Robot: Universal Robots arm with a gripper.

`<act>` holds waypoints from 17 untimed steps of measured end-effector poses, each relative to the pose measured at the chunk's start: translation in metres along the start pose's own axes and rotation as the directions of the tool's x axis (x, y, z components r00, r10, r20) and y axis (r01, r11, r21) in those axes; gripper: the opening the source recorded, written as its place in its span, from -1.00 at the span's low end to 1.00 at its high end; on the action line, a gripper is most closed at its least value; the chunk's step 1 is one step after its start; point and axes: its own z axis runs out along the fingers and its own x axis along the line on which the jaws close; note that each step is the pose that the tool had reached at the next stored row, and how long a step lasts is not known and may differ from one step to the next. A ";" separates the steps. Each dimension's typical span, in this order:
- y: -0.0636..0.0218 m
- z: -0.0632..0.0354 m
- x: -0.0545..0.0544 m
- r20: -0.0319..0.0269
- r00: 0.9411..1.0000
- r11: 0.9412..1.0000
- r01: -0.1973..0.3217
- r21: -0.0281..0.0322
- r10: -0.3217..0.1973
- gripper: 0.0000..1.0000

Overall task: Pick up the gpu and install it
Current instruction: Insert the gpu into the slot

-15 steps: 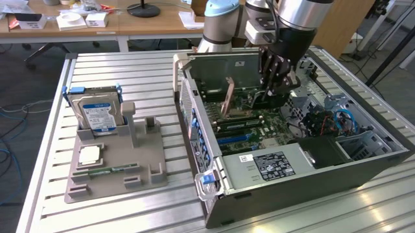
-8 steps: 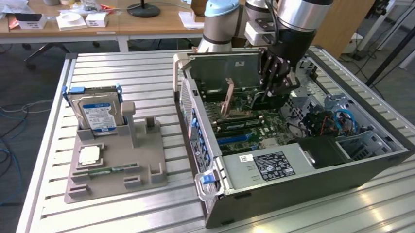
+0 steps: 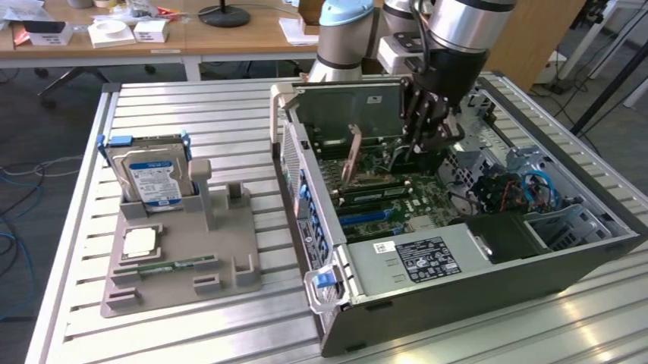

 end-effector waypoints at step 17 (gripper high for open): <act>0.0048 0.0058 0.004 0.000 1.000 1.000 0.000 0.001 0.000 -0.47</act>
